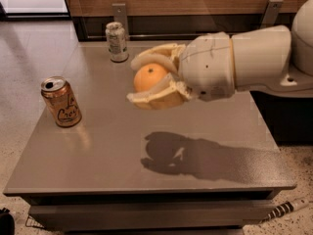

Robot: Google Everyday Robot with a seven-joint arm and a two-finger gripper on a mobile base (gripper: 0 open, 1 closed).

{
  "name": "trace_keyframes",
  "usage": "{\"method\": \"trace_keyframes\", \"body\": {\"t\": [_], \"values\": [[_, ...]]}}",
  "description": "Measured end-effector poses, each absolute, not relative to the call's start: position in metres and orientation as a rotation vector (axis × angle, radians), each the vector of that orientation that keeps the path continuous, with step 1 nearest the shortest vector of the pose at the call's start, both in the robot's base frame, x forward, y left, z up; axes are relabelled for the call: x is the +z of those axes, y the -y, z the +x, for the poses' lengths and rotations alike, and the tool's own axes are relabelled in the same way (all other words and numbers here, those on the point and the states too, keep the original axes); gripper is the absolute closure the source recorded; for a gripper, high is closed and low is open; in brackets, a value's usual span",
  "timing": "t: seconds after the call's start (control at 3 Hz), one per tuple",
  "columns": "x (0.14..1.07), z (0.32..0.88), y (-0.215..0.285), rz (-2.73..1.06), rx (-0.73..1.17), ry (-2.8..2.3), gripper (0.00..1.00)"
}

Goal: Move orange near 7up can

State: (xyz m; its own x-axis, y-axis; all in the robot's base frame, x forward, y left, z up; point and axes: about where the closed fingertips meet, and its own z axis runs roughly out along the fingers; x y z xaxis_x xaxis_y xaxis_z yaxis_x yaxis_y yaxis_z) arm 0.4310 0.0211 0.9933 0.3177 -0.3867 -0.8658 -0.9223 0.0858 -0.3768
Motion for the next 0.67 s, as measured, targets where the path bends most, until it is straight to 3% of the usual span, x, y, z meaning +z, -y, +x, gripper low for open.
{"method": "trace_keyframes", "body": {"t": [0.67], "values": [[1.076, 0.525, 0.014, -1.263, 0.629, -1.2, 1.0]]}}
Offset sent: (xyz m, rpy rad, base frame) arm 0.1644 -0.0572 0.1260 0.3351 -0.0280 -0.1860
